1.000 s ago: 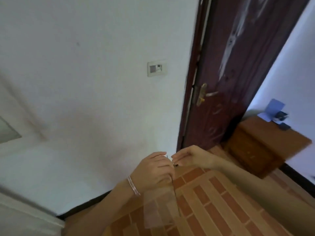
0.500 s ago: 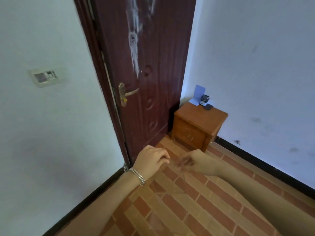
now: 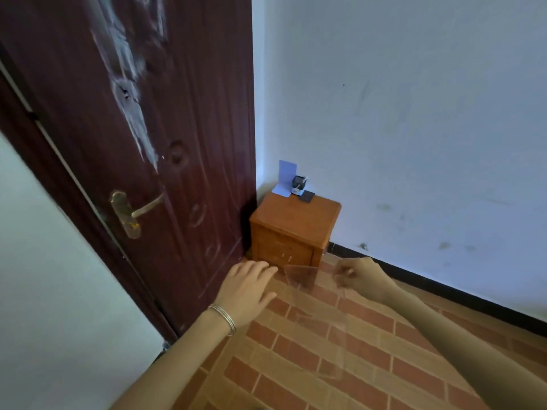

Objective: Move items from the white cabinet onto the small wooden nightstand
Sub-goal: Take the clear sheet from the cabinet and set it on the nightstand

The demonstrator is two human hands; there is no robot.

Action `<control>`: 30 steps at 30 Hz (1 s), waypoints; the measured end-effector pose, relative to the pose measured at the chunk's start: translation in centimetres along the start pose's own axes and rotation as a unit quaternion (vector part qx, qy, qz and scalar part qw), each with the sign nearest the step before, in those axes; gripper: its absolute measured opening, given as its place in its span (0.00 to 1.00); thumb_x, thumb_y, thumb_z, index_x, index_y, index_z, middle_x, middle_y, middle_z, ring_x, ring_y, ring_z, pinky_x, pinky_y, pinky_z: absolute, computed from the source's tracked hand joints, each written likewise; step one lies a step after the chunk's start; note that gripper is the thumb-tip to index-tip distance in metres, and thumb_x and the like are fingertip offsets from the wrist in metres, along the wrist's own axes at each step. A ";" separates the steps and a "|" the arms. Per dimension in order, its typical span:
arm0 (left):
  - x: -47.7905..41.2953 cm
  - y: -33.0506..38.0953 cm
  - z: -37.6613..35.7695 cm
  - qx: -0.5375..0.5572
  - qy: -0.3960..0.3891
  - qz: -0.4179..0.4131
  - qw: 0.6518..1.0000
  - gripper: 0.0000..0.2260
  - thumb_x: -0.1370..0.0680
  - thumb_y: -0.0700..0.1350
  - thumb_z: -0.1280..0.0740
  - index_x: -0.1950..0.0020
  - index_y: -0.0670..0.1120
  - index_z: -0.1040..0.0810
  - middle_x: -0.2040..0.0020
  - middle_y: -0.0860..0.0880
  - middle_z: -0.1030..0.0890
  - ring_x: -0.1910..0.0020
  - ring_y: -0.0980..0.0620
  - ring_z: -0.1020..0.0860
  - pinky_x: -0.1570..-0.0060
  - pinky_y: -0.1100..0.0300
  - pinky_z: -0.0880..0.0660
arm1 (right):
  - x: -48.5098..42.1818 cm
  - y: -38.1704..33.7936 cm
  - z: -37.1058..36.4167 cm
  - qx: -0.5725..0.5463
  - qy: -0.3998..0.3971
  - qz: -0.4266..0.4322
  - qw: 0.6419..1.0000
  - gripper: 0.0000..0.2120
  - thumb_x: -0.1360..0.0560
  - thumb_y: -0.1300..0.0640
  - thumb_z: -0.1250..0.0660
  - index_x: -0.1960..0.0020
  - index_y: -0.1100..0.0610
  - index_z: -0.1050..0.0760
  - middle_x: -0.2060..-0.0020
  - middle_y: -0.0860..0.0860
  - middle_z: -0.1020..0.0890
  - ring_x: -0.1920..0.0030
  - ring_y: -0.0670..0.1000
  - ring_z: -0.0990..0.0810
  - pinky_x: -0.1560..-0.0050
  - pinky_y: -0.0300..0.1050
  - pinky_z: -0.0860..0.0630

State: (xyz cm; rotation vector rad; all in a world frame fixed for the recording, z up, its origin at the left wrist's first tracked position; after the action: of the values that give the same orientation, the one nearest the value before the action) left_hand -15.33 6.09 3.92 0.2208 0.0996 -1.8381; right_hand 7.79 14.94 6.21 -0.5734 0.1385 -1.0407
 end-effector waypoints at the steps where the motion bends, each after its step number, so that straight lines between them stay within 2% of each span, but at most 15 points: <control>1: -1.3 -1.0 0.1 -0.008 0.009 -0.006 1.000 0.23 0.25 0.58 0.44 0.35 0.49 0.26 0.40 0.49 0.23 0.42 0.47 0.25 0.45 0.50 0.27 | -1.2 0.3 0.9 -0.014 0.015 -0.015 1.000 0.09 0.27 0.58 0.33 0.62 0.46 0.26 0.63 0.46 0.19 0.61 0.46 0.20 0.54 0.43 0.24; 4: -5.0 -3.7 0.3 -0.021 0.014 -0.029 0.999 0.25 0.26 0.59 0.46 0.34 0.49 0.27 0.38 0.48 0.23 0.40 0.46 0.25 0.43 0.48 0.27 | -4.7 0.8 3.8 -0.034 0.075 -0.038 0.996 0.16 0.28 0.62 0.33 0.66 0.44 0.29 0.65 0.47 0.18 0.63 0.48 0.20 0.55 0.44 0.26; 7: -8.0 -5.6 -0.5 -0.023 0.002 -0.063 0.998 0.25 0.25 0.59 0.46 0.31 0.51 0.30 0.34 0.48 0.26 0.37 0.47 0.27 0.41 0.48 0.29 | -7.9 1.7 5.7 -0.081 0.111 -0.064 0.988 0.11 0.28 0.63 0.34 0.65 0.50 0.25 0.66 0.48 0.18 0.64 0.49 0.19 0.54 0.49 0.23; 11: -11.3 -7.1 -2.3 -0.018 -0.017 -0.084 0.996 0.25 0.25 0.58 0.47 0.31 0.51 0.31 0.33 0.47 0.28 0.37 0.46 0.27 0.41 0.47 0.29 | -11.1 2.9 7.3 -0.152 0.154 -0.077 0.973 0.08 0.28 0.64 0.34 0.65 0.55 0.23 0.69 0.50 0.18 0.65 0.56 0.19 0.55 0.53 0.20; 15: -14.6 -7.9 -4.6 -0.012 -0.045 -0.096 0.994 0.25 0.25 0.58 0.47 0.32 0.51 0.29 0.33 0.47 0.27 0.37 0.45 0.27 0.42 0.46 0.28 | -14.2 5.0 7.8 -0.205 0.163 -0.104 0.960 0.06 0.28 0.65 0.35 0.63 0.59 0.24 0.69 0.53 0.18 0.66 0.57 0.19 0.55 0.52 0.19; 17: -16.5 -8.2 -5.7 -0.014 -0.043 -0.107 0.993 0.23 0.26 0.57 0.44 0.32 0.52 0.29 0.34 0.47 0.26 0.38 0.45 0.26 0.42 0.47 0.28 | -16.0 6.4 8.2 -0.228 0.161 -0.112 0.954 0.07 0.28 0.66 0.35 0.64 0.60 0.23 0.69 0.55 0.18 0.65 0.56 0.20 0.55 0.51 0.19; 21: -21.0 -8.6 -8.0 -0.011 -0.033 -0.118 0.992 0.26 0.31 0.54 0.28 0.34 0.51 0.27 0.37 0.48 0.24 0.39 0.46 0.25 0.42 0.47 0.27 | -20.2 10.0 9.3 -0.246 0.153 -0.127 0.949 0.07 0.27 0.65 0.33 0.63 0.59 0.23 0.67 0.55 0.18 0.61 0.57 0.17 0.53 0.51 0.20; 26: -28.2 -9.0 -10.1 -0.020 -0.047 -0.115 0.992 0.25 0.33 0.54 0.26 0.37 0.52 0.24 0.40 0.50 0.22 0.42 0.48 0.23 0.45 0.49 0.26 | -26.4 15.1 12.5 -0.246 0.151 -0.124 0.949 0.07 0.27 0.63 0.33 0.63 0.57 0.22 0.65 0.53 0.18 0.61 0.53 0.17 0.50 0.50 0.20; 30: -35.1 -9.4 -11.1 -0.034 -0.057 -0.108 0.992 0.24 0.32 0.53 0.27 0.37 0.52 0.24 0.40 0.51 0.22 0.42 0.48 0.23 0.44 0.49 0.26 | -32.1 18.9 16.0 -0.268 0.165 -0.118 0.942 0.05 0.27 0.63 0.33 0.61 0.58 0.22 0.64 0.55 0.18 0.59 0.55 0.17 0.50 0.47 0.21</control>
State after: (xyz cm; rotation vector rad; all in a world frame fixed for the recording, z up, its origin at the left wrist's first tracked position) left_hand -14.08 43.82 -0.28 0.0583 0.1093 -2.0544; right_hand 11.94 55.22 5.09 -0.9190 0.6774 -1.3379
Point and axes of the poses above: each hand's wrist, its own x-axis away from the middle knuckle, its own z-axis out of the back of the hand, y = z × x, the point moved 4 cm from there along -x, towards the middle knuckle
